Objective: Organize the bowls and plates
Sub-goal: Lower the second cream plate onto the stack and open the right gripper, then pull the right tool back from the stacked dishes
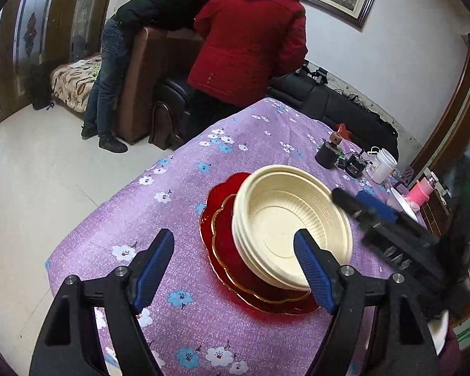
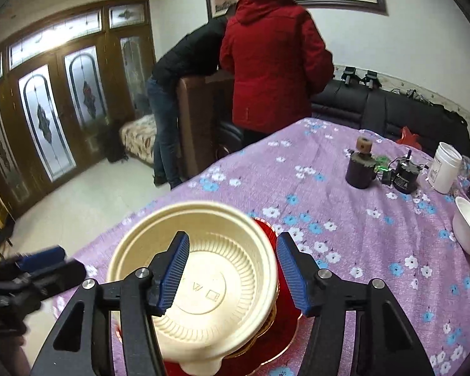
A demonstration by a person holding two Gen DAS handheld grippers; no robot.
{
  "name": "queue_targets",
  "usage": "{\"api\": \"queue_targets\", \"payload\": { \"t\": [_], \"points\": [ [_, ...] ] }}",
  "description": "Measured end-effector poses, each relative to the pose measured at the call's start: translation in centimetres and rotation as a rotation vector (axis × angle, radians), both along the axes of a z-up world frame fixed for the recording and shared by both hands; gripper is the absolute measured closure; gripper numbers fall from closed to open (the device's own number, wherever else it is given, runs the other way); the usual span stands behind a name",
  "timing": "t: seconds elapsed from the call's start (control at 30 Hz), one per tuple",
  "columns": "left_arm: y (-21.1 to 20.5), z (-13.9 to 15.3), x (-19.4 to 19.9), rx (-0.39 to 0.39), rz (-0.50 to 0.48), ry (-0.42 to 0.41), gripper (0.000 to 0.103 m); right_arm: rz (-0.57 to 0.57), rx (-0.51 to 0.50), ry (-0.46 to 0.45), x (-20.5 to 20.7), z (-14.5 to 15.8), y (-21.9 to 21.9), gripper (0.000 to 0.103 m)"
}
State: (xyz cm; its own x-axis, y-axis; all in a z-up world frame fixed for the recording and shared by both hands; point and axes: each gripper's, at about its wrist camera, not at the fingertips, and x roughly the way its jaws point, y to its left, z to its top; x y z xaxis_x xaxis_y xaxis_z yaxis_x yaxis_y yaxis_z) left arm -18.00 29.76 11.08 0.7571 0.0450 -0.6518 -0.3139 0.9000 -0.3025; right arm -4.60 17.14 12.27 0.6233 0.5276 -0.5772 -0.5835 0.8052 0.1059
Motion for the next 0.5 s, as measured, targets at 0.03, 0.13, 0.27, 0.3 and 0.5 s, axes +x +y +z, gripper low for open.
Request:
{"api": "queue_targets", "payload": {
  "t": [0.03,0.13,0.27,0.3,0.5],
  "points": [
    [-0.3,0.0,0.0,0.009,-0.001,-0.001,0.025,-0.014,0.025,-0.009,-0.1,0.6,-0.7,0.039],
    [-1.2,0.2,-0.3,0.044,-0.002,0.000,0.024,-0.051,0.072,-0.027,-0.5,1.8,-2.6,0.035],
    [-2.7,0.3,-0.9,0.120,0.012,-0.001,0.021,-0.074,0.093,-0.014,-1.3,1.9,-4.8,0.033],
    [-3.0,0.4,-0.8,0.134,0.010,0.000,0.021,-0.077,0.091,-0.006,-1.5,1.6,-5.2,0.033],
    [-6.3,0.6,-0.3,0.219,-0.038,0.009,0.020,-0.080,0.071,0.057,-3.0,-0.8,-7.2,0.033]
  ]
}}
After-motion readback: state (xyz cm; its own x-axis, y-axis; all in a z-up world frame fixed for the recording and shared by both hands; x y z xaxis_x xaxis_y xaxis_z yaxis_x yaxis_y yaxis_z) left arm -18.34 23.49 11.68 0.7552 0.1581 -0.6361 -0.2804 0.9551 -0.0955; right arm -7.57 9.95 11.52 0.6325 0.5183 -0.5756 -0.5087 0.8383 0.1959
